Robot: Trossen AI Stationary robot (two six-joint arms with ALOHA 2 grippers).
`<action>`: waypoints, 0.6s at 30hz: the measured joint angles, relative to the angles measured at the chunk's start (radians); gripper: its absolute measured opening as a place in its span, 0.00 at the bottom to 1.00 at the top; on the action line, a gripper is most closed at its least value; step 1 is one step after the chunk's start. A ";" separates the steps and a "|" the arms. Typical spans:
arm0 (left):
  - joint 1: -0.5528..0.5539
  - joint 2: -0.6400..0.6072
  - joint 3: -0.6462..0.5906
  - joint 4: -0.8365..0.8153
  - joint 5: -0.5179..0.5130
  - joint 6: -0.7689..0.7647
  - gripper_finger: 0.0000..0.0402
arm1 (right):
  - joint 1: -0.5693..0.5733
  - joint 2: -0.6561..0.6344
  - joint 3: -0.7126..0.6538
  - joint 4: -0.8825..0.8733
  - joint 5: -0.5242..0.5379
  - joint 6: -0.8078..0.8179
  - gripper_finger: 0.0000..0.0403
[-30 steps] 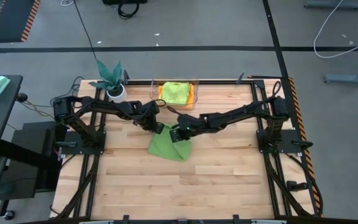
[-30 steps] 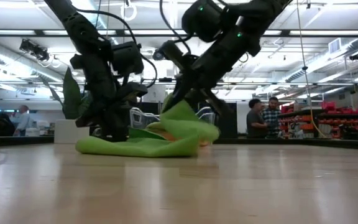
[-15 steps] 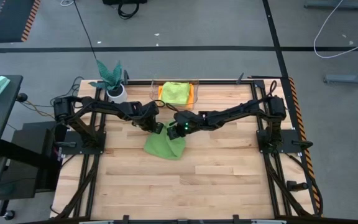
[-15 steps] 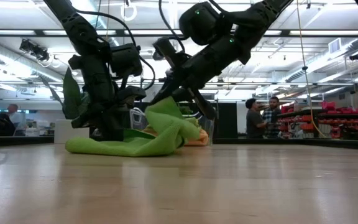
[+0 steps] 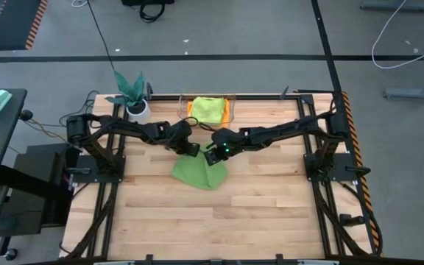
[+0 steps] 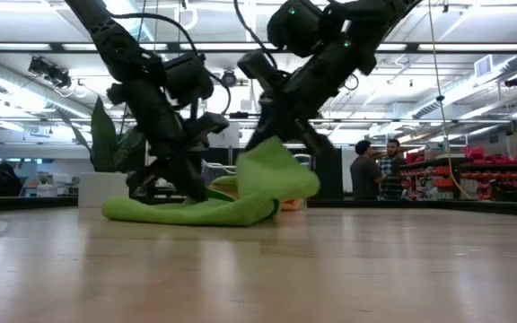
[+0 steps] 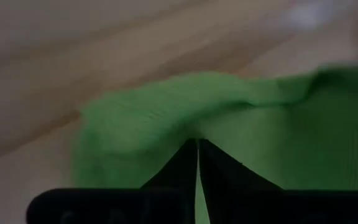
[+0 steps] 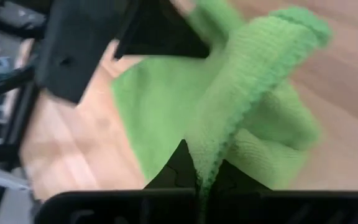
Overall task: Fold microfiber towels
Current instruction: Fold the green towel
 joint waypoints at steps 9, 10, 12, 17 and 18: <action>-0.032 0.159 0.094 0.049 0.045 0.003 0.08 | 0.000 -0.081 0.000 -0.111 0.050 -0.013 0.00; -0.032 0.166 0.108 0.046 0.050 0.014 0.08 | 0.000 -0.079 0.000 -0.116 0.048 -0.011 0.00; -0.026 0.165 0.130 0.023 0.043 0.030 0.08 | 0.004 -0.068 0.000 -0.106 0.044 -0.001 0.00; 0.019 0.144 0.176 -0.055 0.040 0.075 0.07 | 0.007 -0.064 -0.001 -0.095 0.041 0.003 0.00; 0.029 0.145 0.181 -0.076 0.034 0.081 0.07 | 0.007 -0.064 -0.001 -0.096 0.041 0.003 0.00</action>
